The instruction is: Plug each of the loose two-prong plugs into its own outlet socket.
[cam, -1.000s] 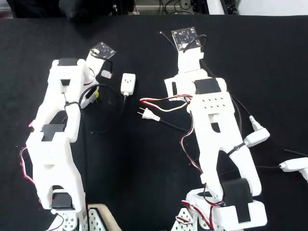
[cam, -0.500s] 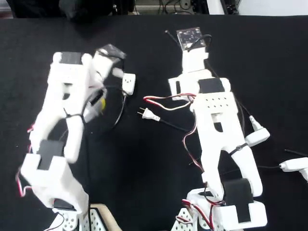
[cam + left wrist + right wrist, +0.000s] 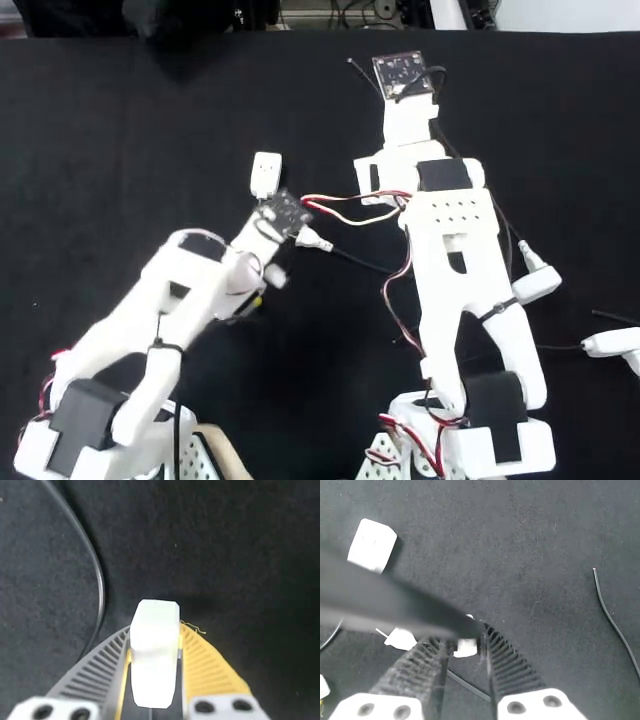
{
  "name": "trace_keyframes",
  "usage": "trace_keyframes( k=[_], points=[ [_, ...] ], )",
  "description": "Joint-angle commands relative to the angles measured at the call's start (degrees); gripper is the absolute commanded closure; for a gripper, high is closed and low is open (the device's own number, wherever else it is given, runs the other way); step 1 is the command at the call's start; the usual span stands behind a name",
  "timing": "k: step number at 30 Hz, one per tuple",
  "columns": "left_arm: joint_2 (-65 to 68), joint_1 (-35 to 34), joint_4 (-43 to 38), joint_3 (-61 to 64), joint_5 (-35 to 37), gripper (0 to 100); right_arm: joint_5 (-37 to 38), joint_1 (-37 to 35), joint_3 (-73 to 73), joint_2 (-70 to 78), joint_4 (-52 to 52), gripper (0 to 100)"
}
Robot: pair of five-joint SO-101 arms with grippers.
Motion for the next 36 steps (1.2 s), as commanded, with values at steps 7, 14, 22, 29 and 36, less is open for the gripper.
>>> trace_keyframes(
  k=[7,14,22,29,36],
  points=[
    [-3.3,-5.7,-5.9,0.3,0.5,67,0.4,0.4,-2.9,0.0,0.4,98.6],
    [-3.3,-12.4,-5.4,-2.6,-15.7,71,0.4,0.4,-2.5,0.0,0.3,98.6],
    [-3.4,-18.2,-9.1,-3.5,-23.0,74,0.4,0.4,-2.5,0.0,0.2,98.6],
    [-14.5,-18.1,6.9,-2.9,-22.9,74,3.7,-3.3,-1.5,-0.5,1.2,98.6],
    [-43.9,-27.0,11.6,7.8,-12.2,74,10.9,-9.9,14.3,-16.1,-8.3,98.6]
  ],
)
